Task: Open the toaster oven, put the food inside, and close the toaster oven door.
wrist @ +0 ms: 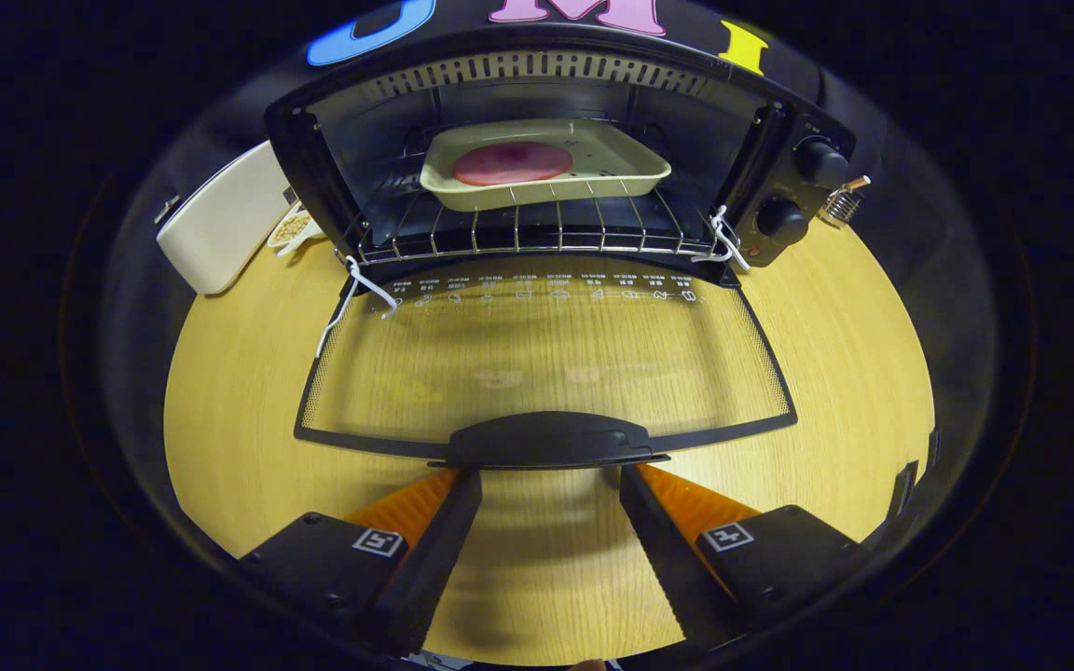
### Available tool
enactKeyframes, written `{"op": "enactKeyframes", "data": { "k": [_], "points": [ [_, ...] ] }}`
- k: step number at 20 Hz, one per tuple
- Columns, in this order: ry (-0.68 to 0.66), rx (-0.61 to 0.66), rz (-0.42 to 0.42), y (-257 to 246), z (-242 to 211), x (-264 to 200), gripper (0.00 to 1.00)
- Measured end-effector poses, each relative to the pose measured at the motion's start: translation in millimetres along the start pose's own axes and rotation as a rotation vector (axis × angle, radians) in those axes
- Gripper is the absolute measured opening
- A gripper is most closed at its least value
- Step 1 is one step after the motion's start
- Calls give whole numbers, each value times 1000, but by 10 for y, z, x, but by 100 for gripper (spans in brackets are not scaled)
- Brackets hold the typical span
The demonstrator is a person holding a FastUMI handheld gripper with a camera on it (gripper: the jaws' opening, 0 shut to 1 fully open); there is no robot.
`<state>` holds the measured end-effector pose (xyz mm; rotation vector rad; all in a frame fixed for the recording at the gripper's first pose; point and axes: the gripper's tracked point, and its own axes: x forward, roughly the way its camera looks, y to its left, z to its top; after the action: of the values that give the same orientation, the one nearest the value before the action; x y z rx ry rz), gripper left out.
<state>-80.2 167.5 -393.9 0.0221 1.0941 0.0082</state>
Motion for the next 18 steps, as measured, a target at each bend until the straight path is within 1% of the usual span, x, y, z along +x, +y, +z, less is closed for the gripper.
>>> {"op": "enactKeyframes", "data": {
  "k": [6, 12, 18],
  "points": [
    [-20, -2, 21, -4, 11, -59, 99],
    [-55, 11, 61, -5, 53, -175, 99],
    [-164, 8, 104, -9, 245, -447, 99]
  ]
}}
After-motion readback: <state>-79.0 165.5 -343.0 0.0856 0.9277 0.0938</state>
